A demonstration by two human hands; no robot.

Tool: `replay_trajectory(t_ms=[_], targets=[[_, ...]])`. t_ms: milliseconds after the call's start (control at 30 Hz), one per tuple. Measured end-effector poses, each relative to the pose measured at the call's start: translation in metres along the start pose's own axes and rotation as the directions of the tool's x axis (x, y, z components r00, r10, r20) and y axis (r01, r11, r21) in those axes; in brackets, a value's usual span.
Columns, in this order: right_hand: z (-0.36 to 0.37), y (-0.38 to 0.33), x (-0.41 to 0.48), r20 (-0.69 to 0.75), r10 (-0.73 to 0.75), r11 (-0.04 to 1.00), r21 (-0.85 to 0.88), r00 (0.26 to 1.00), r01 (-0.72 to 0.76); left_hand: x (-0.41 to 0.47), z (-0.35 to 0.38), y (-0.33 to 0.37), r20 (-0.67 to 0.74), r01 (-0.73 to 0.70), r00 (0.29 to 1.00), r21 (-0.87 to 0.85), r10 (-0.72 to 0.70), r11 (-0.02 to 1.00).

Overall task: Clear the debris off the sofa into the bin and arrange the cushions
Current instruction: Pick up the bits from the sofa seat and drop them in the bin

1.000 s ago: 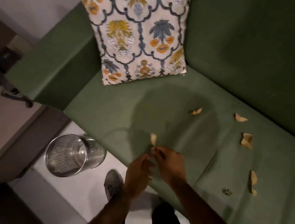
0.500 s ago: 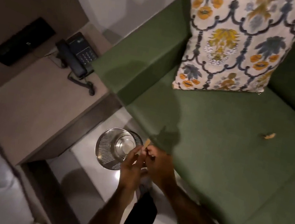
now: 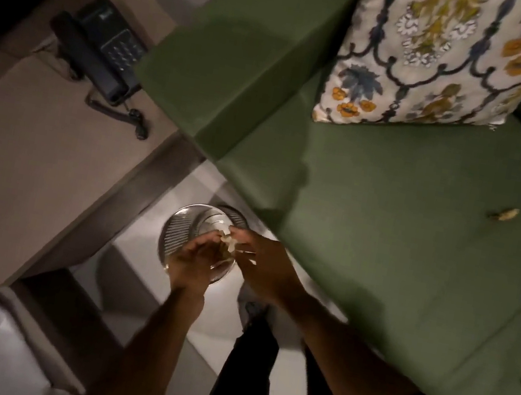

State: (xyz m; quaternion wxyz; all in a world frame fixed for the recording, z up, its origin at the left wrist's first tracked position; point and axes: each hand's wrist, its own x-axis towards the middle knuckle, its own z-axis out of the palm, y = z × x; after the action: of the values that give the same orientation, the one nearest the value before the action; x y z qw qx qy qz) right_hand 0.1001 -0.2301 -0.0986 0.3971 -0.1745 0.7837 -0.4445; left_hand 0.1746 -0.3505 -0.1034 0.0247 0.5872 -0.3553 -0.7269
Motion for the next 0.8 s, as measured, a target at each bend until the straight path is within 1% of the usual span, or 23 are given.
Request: replay_trajectory(t_ms=[33,100,167,200,267,333,367,400,467,533,633,667,800], targets=[[-0.016,0.009,-0.003,-0.077,-0.003,0.999,-0.040,0.997,-0.001,0.000,0.012,-0.003,0.054,-0.011,0.999,0.059,0.008,0.998],[-0.059,0.031,-0.014,-0.223,0.046,0.990,-0.119,0.974,-0.074,-0.003,0.052,-0.017,0.184,-0.057,0.983,0.227,0.014,0.972],[-0.110,0.053,-0.028,-0.374,0.112,0.979,-0.119,0.921,-0.167,-0.006,0.100,-0.035,0.277,-0.122,0.961,0.371,0.016,0.920],[-0.135,0.064,-0.034,-0.455,0.135,0.974,-0.103,0.880,-0.202,-0.007,0.122,-0.043,0.321,-0.152,0.947,0.417,0.012,0.896],[-0.189,0.088,-0.048,-0.616,0.166,0.963,-0.068,0.770,-0.262,-0.009,0.172,-0.062,0.418,-0.201,0.908,0.502,-0.033,0.841],[-0.236,0.109,-0.060,-0.720,0.188,0.944,-0.054,0.668,-0.324,-0.012,0.216,-0.081,0.488,-0.236,0.868,0.561,-0.087,0.794],[-0.255,0.117,-0.063,-0.750,0.181,0.934,-0.072,0.636,-0.351,-0.014,0.232,-0.088,0.520,-0.262,0.848,0.579,-0.102,0.773],[-0.273,0.128,-0.066,-0.765,0.172,0.919,-0.101,0.620,-0.380,-0.016,0.249,-0.096,0.548,-0.294,0.829,0.598,-0.112,0.746],[-0.303,0.147,-0.067,-0.740,0.206,0.873,-0.157,0.641,-0.462,-0.020,0.276,-0.113,0.570,-0.348,0.811,0.647,-0.128,0.678],[-0.322,0.161,-0.064,-0.681,0.299,0.819,-0.177,0.669,-0.546,-0.023,0.293,-0.127,0.549,-0.358,0.825,0.687,-0.131,0.632],[-0.337,0.179,-0.058,-0.610,0.388,0.770,-0.197,0.691,-0.607,-0.029,0.305,-0.145,0.501,-0.327,0.855,0.720,-0.132,0.612],[-0.338,0.184,-0.058,-0.613,0.382,0.768,-0.205,0.691,-0.607,-0.031,0.306,-0.149,0.487,-0.312,0.863,0.724,-0.135,0.615],[-0.337,0.192,-0.062,-0.668,0.307,0.837,-0.149,0.678,-0.526,-0.039,0.301,-0.157,0.431,-0.240,0.892,0.713,-0.141,0.658]])
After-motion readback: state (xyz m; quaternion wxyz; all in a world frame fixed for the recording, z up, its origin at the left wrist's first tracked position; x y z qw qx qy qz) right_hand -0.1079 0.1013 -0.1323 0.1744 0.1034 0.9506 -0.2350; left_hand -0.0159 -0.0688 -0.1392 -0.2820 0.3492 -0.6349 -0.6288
